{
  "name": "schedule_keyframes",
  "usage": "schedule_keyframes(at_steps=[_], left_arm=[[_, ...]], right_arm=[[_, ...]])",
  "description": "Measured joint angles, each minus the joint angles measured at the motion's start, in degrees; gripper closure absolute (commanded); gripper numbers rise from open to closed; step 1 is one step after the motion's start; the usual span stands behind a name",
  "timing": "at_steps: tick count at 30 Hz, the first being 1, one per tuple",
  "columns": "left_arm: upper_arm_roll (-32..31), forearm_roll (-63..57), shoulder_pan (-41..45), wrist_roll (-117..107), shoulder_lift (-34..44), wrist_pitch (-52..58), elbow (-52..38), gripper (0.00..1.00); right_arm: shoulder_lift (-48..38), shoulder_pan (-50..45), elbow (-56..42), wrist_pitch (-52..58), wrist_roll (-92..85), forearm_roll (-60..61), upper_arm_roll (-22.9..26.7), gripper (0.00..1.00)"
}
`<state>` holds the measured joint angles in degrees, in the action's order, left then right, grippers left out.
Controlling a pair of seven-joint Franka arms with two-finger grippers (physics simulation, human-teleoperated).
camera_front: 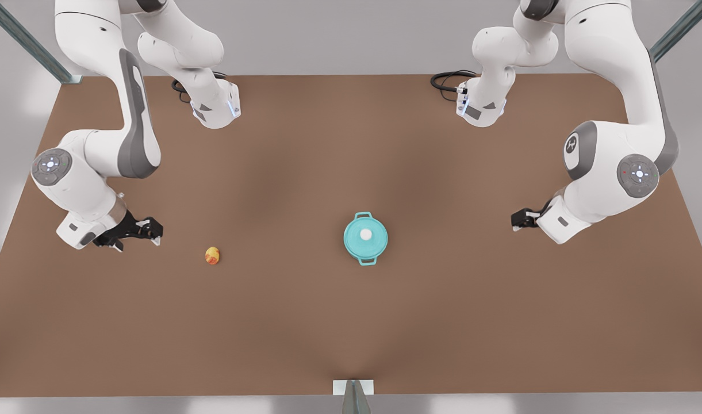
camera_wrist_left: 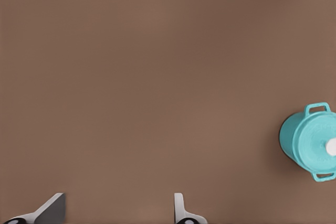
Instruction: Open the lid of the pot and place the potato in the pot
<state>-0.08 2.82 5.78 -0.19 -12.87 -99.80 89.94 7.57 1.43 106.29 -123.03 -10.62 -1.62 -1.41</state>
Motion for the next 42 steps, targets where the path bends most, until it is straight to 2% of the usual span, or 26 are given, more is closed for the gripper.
schedule_keyframes(at_steps=[3,7,9,10,13,15,17,21,26,33,42], left_arm=[[-0.03,-0.07,0.39,0.17,-0.01,-0.46,0.12,0.00],[-1.35,3.28,0.83,0.07,0.20,-1.18,1.42,0.00],[-9.67,1.08,0.71,-1.07,0.23,-1.53,0.06,0.00],[-13.86,-0.40,3.43,-2.05,0.11,-1.88,-0.28,0.00],[-18.22,-2.81,14.70,-6.48,-5.45,-3.28,-7.44,0.00],[-18.69,-3.85,16.31,-9.95,-11.72,-3.87,-13.33,0.00],[-18.74,-6.05,18.46,-13.48,-15.40,-4.34,-14.92,0.00],[-18.68,-8.07,20.66,-21.29,-20.68,-7.01,-14.42,0.00],[-18.64,-10.41,22.19,-30.85,-26.50,-13.50,-13.82,0.00],[-18.44,-20.12,22.94,-39.50,-31.39,-18.26,-13.49,0.00],[-18.29,-24.45,22.72,-46.47,-32.59,-22.53,-9.89,0.00]], right_arm=[[0.03,-0.52,0.00,-0.08,-0.44,-0.28,0.01,0.00],[0.81,-7.17,-0.49,0.59,1.01,-0.59,-0.01,0.00],[2.24,-9.72,-1.49,0.81,2.44,-1.60,-0.01,0.00],[3.07,-10.48,-2.02,0.89,3.23,-2.01,0.01,0.00],[3.96,-10.86,-2.62,1.09,5.31,-2.74,0.04,0.00],[4.62,-11.49,-2.70,1.23,6.91,-2.82,0.05,0.00],[7.10,-12.73,-2.73,1.22,8.82,-2.87,0.01,0.00],[12.97,-13.42,-2.28,-0.50,12.80,-2.85,-0.02,0.00],[15.36,-12.10,-1.33,-2.83,17.00,-3.22,0.44,0.00],[15.82,-11.89,3.44,-7.55,22.06,-3.32,0.61,0.00],[18.24,-9.13,8.57,-14.47,25.79,-3.18,0.63,0.00]])
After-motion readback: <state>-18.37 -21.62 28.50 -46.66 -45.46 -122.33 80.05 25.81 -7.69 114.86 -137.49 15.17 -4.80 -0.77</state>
